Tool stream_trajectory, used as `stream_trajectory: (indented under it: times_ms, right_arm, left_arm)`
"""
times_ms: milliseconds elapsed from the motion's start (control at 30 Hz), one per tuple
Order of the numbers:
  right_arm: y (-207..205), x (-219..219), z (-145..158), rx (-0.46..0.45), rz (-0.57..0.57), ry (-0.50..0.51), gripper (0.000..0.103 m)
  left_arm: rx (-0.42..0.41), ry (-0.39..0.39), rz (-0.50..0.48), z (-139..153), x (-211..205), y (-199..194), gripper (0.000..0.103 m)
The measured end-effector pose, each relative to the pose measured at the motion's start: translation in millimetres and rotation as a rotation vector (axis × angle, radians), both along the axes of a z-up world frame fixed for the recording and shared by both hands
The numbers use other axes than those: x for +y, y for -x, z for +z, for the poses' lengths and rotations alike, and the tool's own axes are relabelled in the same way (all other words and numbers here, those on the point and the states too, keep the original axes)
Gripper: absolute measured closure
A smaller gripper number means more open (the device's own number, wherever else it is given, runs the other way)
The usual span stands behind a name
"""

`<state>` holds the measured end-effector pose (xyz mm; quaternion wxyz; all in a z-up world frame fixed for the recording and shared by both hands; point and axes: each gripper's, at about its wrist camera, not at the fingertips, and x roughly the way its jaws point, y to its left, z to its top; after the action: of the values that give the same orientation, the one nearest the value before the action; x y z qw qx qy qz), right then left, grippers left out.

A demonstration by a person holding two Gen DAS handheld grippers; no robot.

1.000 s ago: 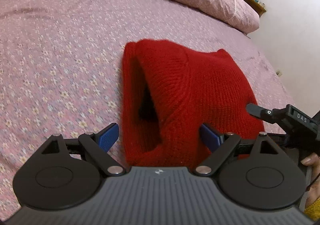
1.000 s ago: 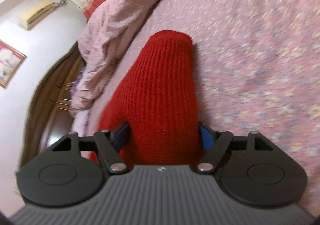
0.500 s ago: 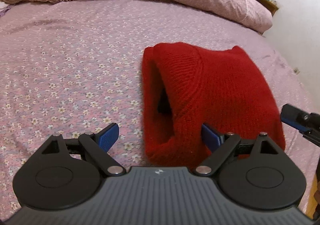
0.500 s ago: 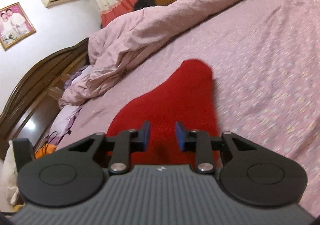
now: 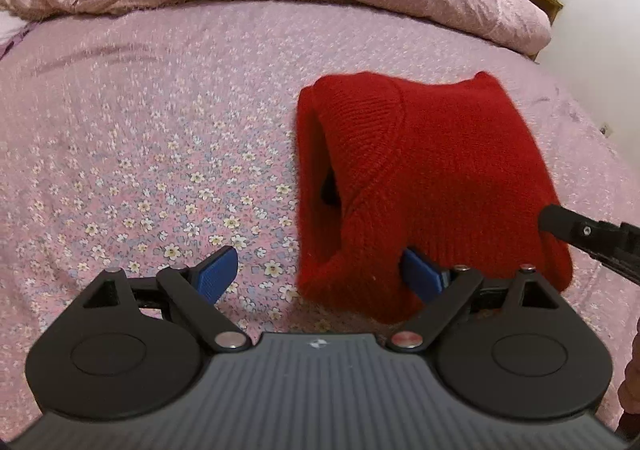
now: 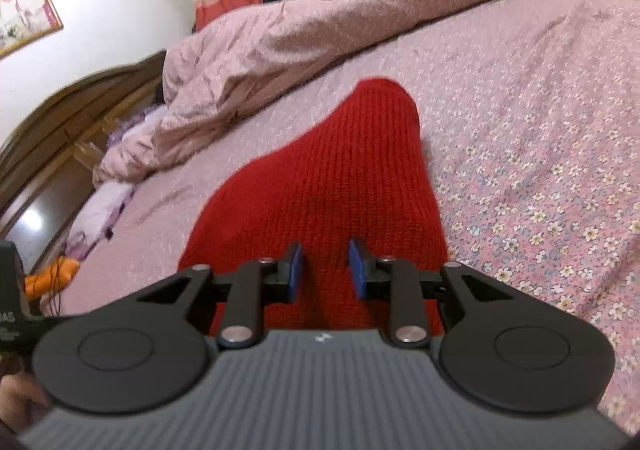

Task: Fold small clothes

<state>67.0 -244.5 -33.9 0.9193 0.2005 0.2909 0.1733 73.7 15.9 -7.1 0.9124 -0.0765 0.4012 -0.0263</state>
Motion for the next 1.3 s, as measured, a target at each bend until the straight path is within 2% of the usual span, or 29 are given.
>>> stream_trajectory:
  times_ms: [100, 167, 200, 433, 533, 767, 1300]
  right_arm:
    - [10, -1, 6, -0.010, -0.024, 0.004, 0.067]
    - [18, -3, 9, -0.014, -0.041, -0.001, 0.044]
    - [23, -4, 12, -0.020, -0.051, 0.000, 0.040]
    - [50, 0, 27, -0.062, -0.069, 0.107, 0.038]
    - [56, 3, 27, -0.050, -0.071, 0.142, 0.027]
    - [60, 16, 18, 0.017, -0.037, 0.224, 0.027]
    - [60, 20, 10, 0.065, -0.050, 0.238, 0.027]
  left_arm:
    - [-0.009, -0.010, -0.006, 8, -4, 9, 0.011]
    - [-0.014, -0.017, -0.007, 13, -7, 14, 0.010]
    - [-0.018, -0.022, -0.006, 15, -9, 18, 0.010]
    - [-0.032, -0.085, -0.003, 28, -22, 32, 0.005]
    - [-0.038, -0.089, -0.007, 31, -26, 37, 0.005]
    - [-0.014, -0.095, -0.038, 24, -36, 38, 0.005]
    - [0.040, -0.093, -0.057, 13, -41, 34, 0.005]
